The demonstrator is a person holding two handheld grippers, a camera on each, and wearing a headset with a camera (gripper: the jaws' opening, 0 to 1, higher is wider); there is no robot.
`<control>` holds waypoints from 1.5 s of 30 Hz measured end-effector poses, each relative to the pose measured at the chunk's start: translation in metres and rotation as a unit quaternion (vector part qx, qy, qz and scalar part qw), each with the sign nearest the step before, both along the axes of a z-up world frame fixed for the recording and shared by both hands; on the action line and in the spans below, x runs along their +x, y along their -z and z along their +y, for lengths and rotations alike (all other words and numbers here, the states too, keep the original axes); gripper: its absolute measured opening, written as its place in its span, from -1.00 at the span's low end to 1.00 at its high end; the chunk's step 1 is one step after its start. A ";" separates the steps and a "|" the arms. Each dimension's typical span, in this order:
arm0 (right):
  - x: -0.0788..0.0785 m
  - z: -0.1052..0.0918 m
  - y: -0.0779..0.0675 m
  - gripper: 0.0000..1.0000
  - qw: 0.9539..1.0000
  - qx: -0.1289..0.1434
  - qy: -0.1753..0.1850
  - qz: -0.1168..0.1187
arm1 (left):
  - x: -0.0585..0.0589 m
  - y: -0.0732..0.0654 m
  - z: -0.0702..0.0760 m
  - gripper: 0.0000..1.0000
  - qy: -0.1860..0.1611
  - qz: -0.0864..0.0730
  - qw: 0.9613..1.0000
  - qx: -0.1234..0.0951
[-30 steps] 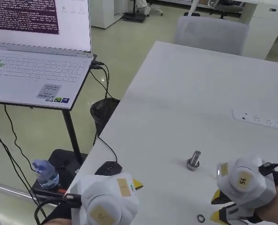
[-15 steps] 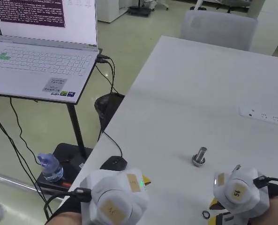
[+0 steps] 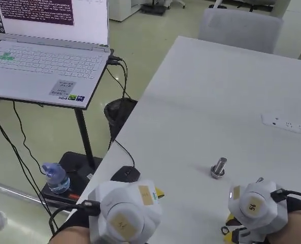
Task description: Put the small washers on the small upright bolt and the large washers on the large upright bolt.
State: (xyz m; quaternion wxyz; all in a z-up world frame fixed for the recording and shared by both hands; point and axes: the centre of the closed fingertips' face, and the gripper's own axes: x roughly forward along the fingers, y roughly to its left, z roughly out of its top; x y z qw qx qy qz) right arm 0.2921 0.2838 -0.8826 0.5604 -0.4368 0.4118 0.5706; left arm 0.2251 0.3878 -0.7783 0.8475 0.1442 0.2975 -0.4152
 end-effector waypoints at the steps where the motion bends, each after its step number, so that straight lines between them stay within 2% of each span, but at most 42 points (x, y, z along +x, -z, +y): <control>1: -0.001 0.000 0.000 -0.63 1.000 -0.001 -0.002 -0.001 | 0.000 0.000 0.000 0.49 0.000 0.000 1.000 0.000; 12: 0.000 0.001 0.001 -0.70 1.000 -0.004 0.001 -0.005 | -0.001 0.002 -0.002 0.47 0.001 0.002 1.000 -0.001; 16: -0.001 0.001 0.001 -0.72 1.000 -0.008 -0.011 -0.013 | 0.000 0.002 -0.002 0.46 0.001 0.003 1.000 -0.001; 29: 0.000 0.000 0.000 -0.74 1.000 0.001 0.021 -0.002 | 0.003 -0.001 -0.005 0.46 0.002 0.000 1.000 -0.001; 38: 0.004 -0.014 -0.007 -0.75 0.999 0.002 0.041 0.003 | 0.003 0.000 -0.008 0.47 0.005 0.000 1.000 0.002; 45: 0.016 -0.037 -0.020 -0.75 0.998 0.000 0.063 -0.002 | 0.004 0.001 -0.010 0.47 0.009 0.001 1.000 0.004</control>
